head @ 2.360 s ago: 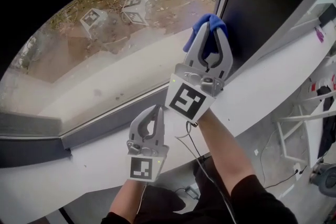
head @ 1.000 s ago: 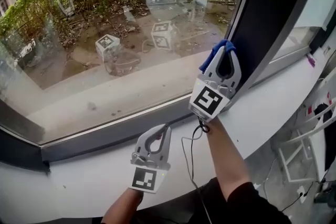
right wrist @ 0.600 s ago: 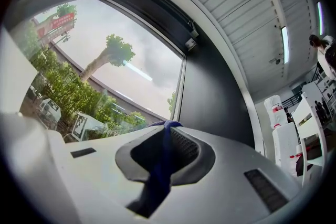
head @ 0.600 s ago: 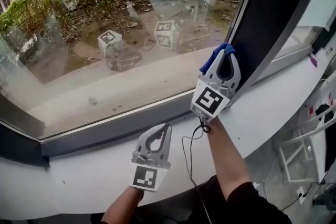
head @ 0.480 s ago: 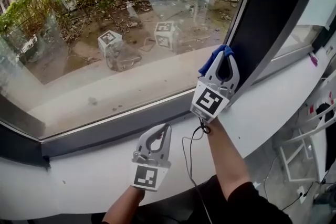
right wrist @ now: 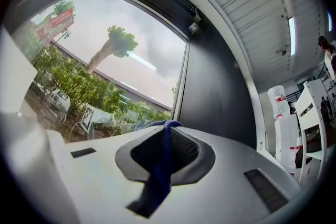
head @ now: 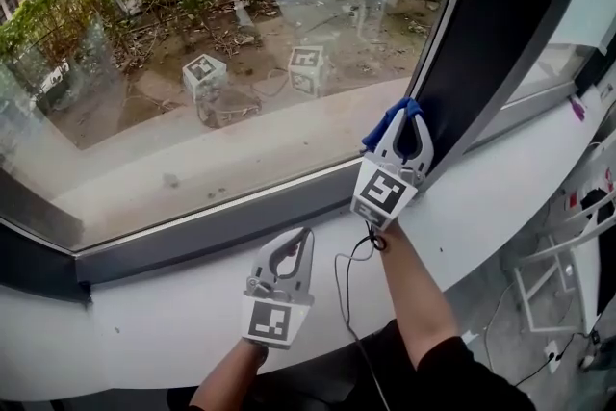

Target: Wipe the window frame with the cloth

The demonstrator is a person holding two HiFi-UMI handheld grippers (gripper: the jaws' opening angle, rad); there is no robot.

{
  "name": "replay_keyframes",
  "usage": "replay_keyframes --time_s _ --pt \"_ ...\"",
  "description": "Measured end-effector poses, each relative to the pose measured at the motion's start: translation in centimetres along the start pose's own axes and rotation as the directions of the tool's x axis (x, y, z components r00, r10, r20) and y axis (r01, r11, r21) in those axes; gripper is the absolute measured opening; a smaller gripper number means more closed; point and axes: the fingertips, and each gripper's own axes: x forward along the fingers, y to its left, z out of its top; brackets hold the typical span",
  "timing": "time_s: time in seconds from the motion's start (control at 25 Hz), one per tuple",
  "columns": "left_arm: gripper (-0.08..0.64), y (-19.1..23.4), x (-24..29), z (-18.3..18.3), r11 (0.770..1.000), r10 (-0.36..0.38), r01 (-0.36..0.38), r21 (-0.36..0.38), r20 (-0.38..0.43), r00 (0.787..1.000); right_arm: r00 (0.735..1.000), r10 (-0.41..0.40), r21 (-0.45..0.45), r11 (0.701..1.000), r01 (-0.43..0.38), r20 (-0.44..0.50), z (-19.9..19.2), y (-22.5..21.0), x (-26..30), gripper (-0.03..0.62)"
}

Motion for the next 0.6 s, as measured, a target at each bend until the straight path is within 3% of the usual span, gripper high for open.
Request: replay_keyframes --time_s 0.36,0.6 --pt "0.003 0.6 -0.9 -1.3 0.999 0.023 -0.024 -0.024 -0.024 0.999 0.990 0.055 0.030 0.998 -0.051 -0.129 -4.2 1.0 -0.7 0.021" --pt "0.004 0.7 -1.6 -2.2 0.999 0.029 -0.030 -0.020 -0.042 0.999 0.951 0.142 0.062 0.990 -0.129 -0.276 -7.9 2.0 -1.7 0.022"
